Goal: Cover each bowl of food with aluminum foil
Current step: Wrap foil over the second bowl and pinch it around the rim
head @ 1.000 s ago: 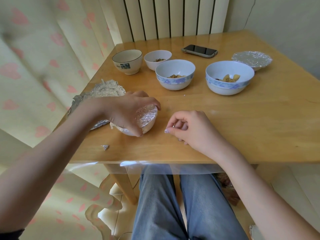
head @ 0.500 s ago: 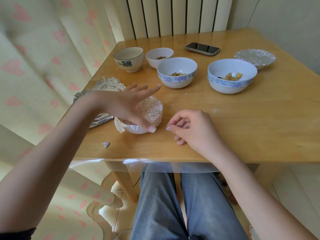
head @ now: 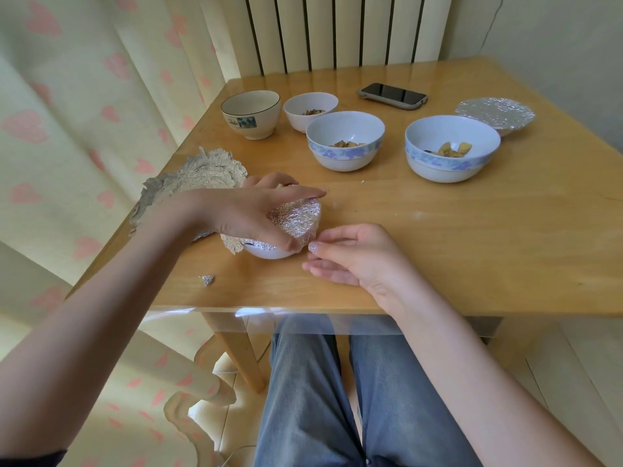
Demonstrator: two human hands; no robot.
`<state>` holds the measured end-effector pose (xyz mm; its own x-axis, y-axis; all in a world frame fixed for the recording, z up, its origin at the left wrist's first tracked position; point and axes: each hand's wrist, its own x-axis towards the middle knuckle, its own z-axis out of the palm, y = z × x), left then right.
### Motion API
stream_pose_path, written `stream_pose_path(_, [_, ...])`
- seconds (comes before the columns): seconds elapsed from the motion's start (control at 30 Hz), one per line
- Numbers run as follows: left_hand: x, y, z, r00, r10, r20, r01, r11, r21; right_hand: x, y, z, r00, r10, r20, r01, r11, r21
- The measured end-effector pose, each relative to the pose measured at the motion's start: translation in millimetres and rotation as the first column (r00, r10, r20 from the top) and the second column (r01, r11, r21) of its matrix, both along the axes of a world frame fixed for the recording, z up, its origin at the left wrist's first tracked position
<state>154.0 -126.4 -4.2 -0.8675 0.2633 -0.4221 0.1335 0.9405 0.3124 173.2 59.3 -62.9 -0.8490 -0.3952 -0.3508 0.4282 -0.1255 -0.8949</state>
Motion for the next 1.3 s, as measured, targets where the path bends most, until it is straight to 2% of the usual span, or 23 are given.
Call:
stream_pose_path(0.1, [2, 2, -2, 1.0, 0.016, -0.027, -0.015, 1.0, 0.016, -1, -3, -1, 0.998, -0.05, 0.039, 0.053, 0.995, -0.087])
stream_pose_path(0.17, [3, 2, -2, 0.999, 0.029, -0.036, -0.028, 0.999, 0.023, 0, -6, -3, 0.996, -0.087, -0.021, 0.085, 0.994, -0.073])
stream_pose_path(0.23, [3, 3, -2, 0.997, 0.055, -0.056, -0.054, 0.998, 0.019, -1, -6, -8, 0.959, -0.133, -0.25, 0.159, 0.983, 0.088])
stream_pose_path(0.27, [4, 4, -2, 0.994, 0.082, -0.071, -0.082, 0.997, 0.01, -2, -6, -10, 0.91, -0.133, -0.392, 0.218, 0.959, 0.179])
stream_pose_path(0.33, [5, 10, -3, 0.98, 0.164, -0.112, -0.166, 0.986, -0.013, -3, -4, -10, 0.832, -0.109, -0.543, 0.281, 0.928, 0.245])
stream_pose_path(0.5, [4, 28, 1, 0.928, 0.359, -0.101, -0.371, 0.919, -0.137, 2, -4, -12, 0.841, -0.012, -0.541, 0.191, 0.942, 0.276])
stream_pose_path(0.63, [4, 32, 11, 0.925, 0.377, -0.049, -0.377, 0.893, -0.246, 9, -5, -15, 0.868, 0.041, -0.494, 0.116, 0.952, 0.283])
stream_pose_path(0.73, [9, 31, 16, 0.92, 0.391, -0.009, -0.38, 0.89, -0.251, 9, -4, -16, 0.876, 0.049, -0.48, 0.109, 0.949, 0.295])
stream_pose_path(0.83, [12, 17, 19, 0.958, 0.288, 0.0, -0.281, 0.935, -0.215, 9, -2, -17, 0.88, 0.036, -0.474, 0.12, 0.948, 0.295])
stream_pose_path(0.9, [9, 1, 22, 0.991, 0.129, 0.023, -0.122, 0.971, -0.207, 9, -1, -18, 0.88, 0.032, -0.475, 0.128, 0.945, 0.301])
stream_pose_path(0.97, [4, -8, 22, 0.998, -0.04, 0.053, 0.05, 0.975, -0.219, 9, 0, -18, 0.88, 0.032, -0.474, 0.129, 0.944, 0.303])
stream_pose_path(1.07, [-2, -3, 16, 0.981, -0.181, 0.064, 0.19, 0.956, -0.221, 11, 1, -17, 0.884, 0.035, -0.466, 0.122, 0.945, 0.304])
stream_pose_path(1.17, [-4, 4, 6, 0.975, -0.224, 0.009, 0.221, 0.953, -0.206, 11, 1, -18, 0.882, 0.044, -0.469, 0.116, 0.945, 0.307])
stream_pose_path(1.3, [-4, 8, 2, 0.985, -0.14, -0.103, 0.12, 0.976, -0.183, 14, 1, -19, 0.867, 0.072, -0.493, 0.126, 0.926, 0.356])
